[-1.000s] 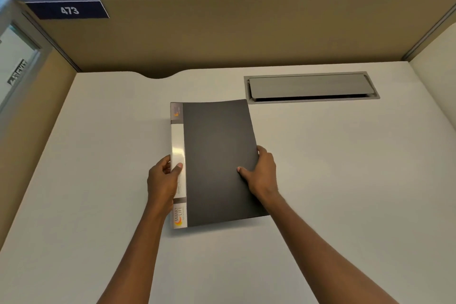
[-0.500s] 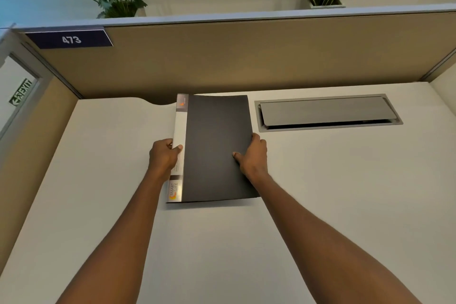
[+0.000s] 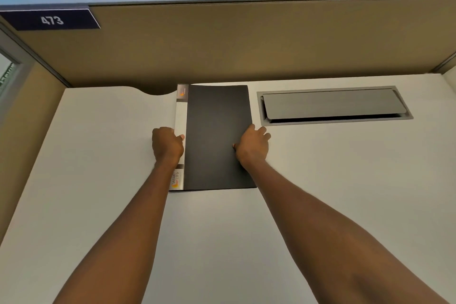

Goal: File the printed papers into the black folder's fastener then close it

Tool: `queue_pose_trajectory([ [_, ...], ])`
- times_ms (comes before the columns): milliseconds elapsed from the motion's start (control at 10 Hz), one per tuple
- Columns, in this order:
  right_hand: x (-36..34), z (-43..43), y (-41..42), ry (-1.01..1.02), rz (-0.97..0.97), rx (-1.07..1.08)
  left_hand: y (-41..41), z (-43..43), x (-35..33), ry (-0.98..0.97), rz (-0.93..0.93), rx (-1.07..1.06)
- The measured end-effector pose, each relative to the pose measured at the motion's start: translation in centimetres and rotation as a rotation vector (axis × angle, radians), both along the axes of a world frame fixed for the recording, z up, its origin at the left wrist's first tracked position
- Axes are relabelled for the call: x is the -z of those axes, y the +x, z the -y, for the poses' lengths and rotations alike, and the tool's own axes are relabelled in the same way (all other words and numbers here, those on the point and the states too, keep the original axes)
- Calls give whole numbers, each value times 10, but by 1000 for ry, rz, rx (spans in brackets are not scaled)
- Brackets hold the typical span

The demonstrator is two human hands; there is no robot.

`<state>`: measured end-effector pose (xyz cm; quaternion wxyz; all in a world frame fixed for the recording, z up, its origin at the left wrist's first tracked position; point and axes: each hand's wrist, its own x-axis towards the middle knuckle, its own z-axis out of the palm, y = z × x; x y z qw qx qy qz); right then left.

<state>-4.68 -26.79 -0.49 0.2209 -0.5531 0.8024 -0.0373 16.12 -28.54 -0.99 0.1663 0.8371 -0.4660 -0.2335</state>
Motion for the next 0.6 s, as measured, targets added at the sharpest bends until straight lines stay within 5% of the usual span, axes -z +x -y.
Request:
queue_pose_trajectory([
  [600, -2, -97, -21, -212, -176, -475, -62, -128, 6, -100, 329, 423],
])
